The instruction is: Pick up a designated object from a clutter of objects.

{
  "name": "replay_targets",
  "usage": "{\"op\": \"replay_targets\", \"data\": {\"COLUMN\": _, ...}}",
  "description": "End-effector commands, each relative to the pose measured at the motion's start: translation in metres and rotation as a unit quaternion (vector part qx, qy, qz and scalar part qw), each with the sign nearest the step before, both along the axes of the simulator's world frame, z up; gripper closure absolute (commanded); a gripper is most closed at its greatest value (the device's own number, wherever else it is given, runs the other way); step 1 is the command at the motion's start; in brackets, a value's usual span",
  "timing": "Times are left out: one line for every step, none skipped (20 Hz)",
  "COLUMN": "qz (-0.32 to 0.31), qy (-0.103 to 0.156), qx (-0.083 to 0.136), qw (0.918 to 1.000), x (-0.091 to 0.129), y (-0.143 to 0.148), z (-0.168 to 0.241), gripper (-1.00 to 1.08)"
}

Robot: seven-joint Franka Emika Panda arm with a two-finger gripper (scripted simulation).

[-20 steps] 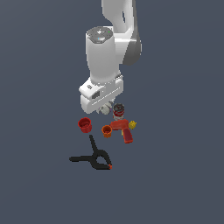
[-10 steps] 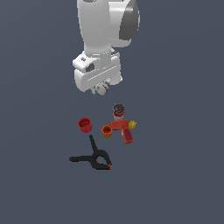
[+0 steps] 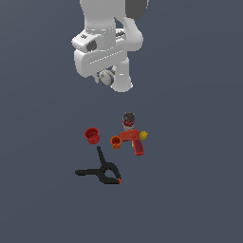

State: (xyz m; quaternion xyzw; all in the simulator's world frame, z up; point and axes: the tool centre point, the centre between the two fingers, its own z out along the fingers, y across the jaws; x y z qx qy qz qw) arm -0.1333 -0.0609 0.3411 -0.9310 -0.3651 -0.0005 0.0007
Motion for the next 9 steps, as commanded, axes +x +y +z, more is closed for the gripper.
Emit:
{"op": "replay_targets", "data": {"qz": 0.000, "qy": 0.000, "qx": 0.000, "qw": 1.0000, "x": -0.007, "y": -0.002, "z": 0.010, "gripper": 1.08}}
{"op": "replay_targets", "data": {"qz": 0.000, "qy": 0.000, "qx": 0.000, "qw": 1.0000, "x": -0.009, "y": -0.003, "z": 0.013, "gripper": 1.08}}
{"op": "replay_targets", "data": {"qz": 0.000, "qy": 0.000, "qx": 0.000, "qw": 1.0000, "x": -0.011, "y": -0.004, "z": 0.016, "gripper": 1.08}}
{"op": "replay_targets", "data": {"qz": 0.000, "qy": 0.000, "qx": 0.000, "qw": 1.0000, "x": -0.012, "y": -0.004, "z": 0.018, "gripper": 1.08}}
{"op": "replay_targets", "data": {"qz": 0.000, "qy": 0.000, "qx": 0.000, "qw": 1.0000, "x": -0.014, "y": -0.005, "z": 0.020, "gripper": 1.08}}
{"op": "replay_targets", "data": {"qz": 0.000, "qy": 0.000, "qx": 0.000, "qw": 1.0000, "x": -0.015, "y": -0.005, "z": 0.022, "gripper": 1.08}}
{"op": "replay_targets", "data": {"qz": 0.000, "qy": 0.000, "qx": 0.000, "qw": 1.0000, "x": -0.015, "y": -0.005, "z": 0.023, "gripper": 1.08}}
{"op": "replay_targets", "data": {"qz": 0.000, "qy": 0.000, "qx": 0.000, "qw": 1.0000, "x": -0.016, "y": -0.006, "z": 0.023, "gripper": 1.08}}
{"op": "replay_targets", "data": {"qz": 0.000, "qy": 0.000, "qx": 0.000, "qw": 1.0000, "x": -0.016, "y": -0.006, "z": 0.024, "gripper": 1.08}}
